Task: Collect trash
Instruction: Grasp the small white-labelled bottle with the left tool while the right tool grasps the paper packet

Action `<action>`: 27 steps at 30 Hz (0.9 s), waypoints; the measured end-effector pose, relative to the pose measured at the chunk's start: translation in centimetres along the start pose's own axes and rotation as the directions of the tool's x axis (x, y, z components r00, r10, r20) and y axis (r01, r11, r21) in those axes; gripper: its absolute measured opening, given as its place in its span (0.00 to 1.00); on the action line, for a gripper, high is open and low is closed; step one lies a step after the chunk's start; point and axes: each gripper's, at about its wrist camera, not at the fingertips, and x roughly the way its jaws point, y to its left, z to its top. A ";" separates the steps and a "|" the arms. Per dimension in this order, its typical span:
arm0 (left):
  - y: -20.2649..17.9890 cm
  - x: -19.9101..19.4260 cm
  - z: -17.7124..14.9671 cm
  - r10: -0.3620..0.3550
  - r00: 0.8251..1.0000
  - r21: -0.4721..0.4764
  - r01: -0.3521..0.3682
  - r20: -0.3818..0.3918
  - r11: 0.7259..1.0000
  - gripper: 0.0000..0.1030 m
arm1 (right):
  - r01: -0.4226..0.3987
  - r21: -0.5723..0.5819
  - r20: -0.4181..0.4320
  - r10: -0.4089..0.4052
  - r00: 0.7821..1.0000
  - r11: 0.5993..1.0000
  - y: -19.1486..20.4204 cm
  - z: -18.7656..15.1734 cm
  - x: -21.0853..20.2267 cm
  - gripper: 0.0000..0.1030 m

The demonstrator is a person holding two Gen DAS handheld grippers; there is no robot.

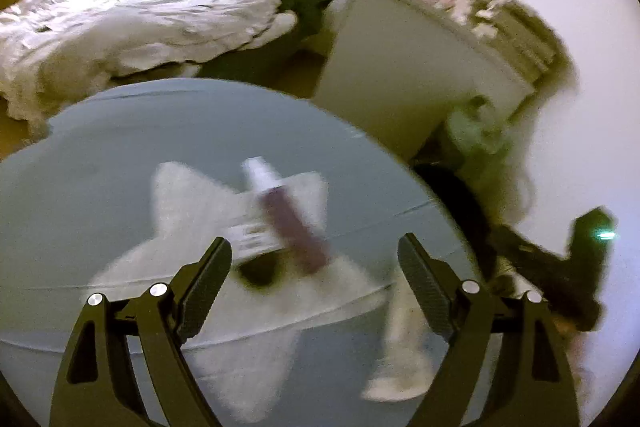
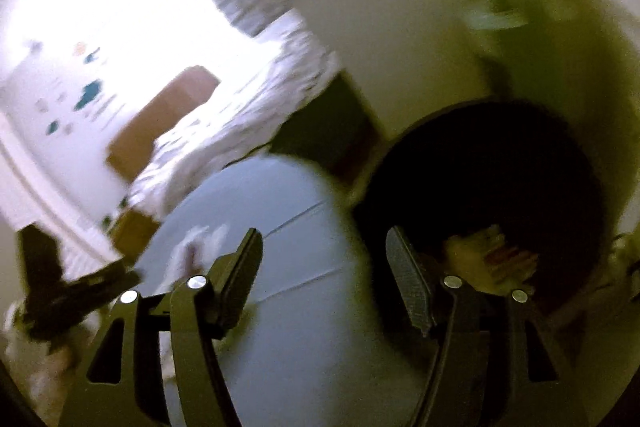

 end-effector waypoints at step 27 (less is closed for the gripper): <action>2.5 4.8 -0.8 0.218 0.976 0.245 -0.207 -0.018 0.947 0.40 | 0.101 -0.288 -0.268 -0.182 0.946 0.952 11.7 -6.1 6.6 0.52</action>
